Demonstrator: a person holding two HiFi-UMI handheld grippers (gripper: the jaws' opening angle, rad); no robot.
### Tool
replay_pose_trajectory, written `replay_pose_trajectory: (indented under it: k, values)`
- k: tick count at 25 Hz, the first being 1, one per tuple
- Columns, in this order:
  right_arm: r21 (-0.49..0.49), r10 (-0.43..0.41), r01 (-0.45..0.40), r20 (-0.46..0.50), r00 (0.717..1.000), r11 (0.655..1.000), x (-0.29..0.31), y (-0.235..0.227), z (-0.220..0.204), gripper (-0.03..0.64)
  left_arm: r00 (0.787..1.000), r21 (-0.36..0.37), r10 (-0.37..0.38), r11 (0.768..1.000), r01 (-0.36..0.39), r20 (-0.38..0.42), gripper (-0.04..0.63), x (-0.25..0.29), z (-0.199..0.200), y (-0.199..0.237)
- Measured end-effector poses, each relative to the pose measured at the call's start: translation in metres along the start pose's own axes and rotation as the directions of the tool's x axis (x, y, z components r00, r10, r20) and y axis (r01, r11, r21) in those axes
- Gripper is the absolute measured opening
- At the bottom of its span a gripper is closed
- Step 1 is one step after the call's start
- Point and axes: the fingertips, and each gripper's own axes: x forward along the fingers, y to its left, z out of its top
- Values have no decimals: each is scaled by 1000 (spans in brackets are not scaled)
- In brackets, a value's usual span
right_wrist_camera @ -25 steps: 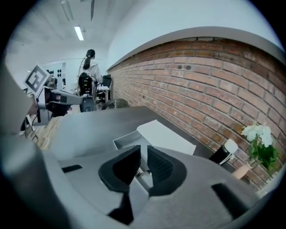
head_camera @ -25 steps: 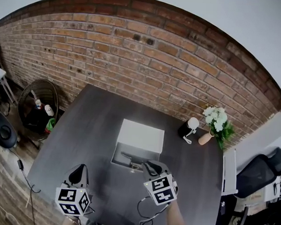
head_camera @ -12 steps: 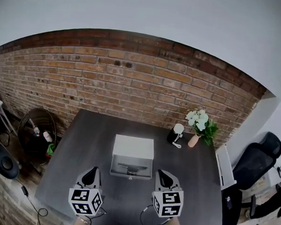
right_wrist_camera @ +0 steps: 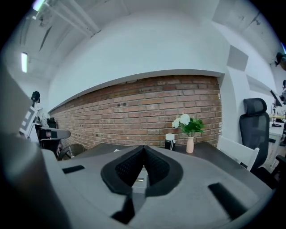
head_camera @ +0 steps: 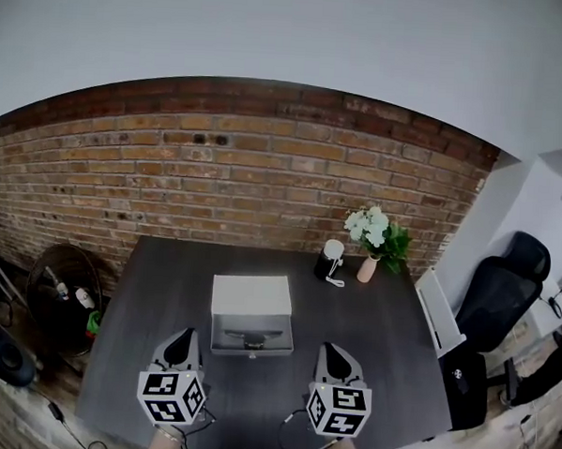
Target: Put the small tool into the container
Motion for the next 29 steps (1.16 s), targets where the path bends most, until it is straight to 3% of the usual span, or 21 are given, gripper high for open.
replay_pose_trajectory:
  k: [29]
  values:
    - [-29,27,-28,-22,999,999,-2,2,1,2,999,-40,12,999,-14,-34,-5,2,-13,4]
